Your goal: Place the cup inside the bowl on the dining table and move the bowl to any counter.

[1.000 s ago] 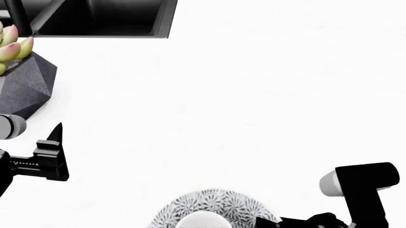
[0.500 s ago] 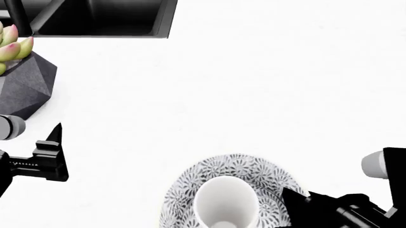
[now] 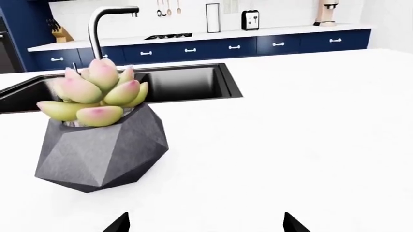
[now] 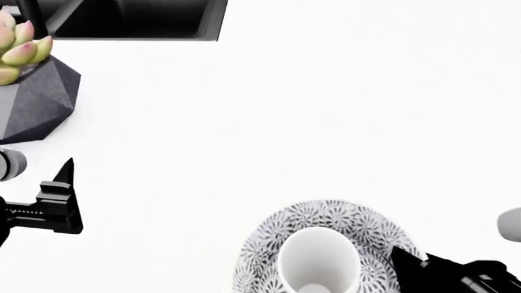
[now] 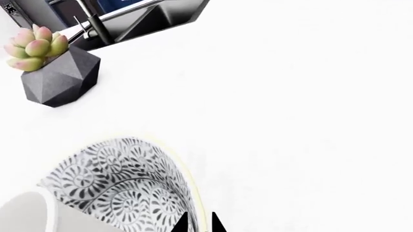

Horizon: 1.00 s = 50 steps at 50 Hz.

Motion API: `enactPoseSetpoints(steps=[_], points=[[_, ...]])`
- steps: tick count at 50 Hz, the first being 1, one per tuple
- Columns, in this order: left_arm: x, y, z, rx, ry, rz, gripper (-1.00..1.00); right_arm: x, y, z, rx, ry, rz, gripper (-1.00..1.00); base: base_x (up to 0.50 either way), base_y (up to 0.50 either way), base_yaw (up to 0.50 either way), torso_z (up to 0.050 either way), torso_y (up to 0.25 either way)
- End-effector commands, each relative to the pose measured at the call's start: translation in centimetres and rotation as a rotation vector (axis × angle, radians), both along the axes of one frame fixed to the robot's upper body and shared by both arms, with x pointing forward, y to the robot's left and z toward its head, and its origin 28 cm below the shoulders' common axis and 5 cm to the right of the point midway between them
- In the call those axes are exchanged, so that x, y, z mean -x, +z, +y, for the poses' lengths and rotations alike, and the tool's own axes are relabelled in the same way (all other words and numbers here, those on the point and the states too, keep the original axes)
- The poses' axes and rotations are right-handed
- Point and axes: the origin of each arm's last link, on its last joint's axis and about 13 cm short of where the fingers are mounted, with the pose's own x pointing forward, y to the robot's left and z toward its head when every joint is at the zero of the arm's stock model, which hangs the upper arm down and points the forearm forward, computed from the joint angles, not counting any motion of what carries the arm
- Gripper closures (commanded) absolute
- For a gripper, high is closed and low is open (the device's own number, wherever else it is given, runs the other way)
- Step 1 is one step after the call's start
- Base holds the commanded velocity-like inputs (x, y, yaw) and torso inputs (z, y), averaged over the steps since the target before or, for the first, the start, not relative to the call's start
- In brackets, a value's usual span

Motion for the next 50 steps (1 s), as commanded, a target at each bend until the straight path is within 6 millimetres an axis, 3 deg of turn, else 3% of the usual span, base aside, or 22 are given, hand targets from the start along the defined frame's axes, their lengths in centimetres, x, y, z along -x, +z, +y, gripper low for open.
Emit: enactPoseSetpoints(steps=[1,11,50], points=[[0.12,-0.02,0.05,-0.001,0.000,0.000,-1.00,0.20,-0.03,-0.28,-0.004,-0.013,-0.008,1.00,-0.29,-0.02,0.00,0.000,0.000],[0.11,-0.06,0.05,0.000,-0.002,0.002,-1.00,0.28,-0.27,-0.64,0.000,-0.044,-0.017,1.00,-0.16,-0.22,0.00,0.000,0.000],[0.22,-0.08,-0.20,0.004,0.000,0.000,-1.00,0.24,-0.12,-0.91,0.013,-0.060,-0.014,1.00,-0.02,-0.50,0.00,0.000,0.000]])
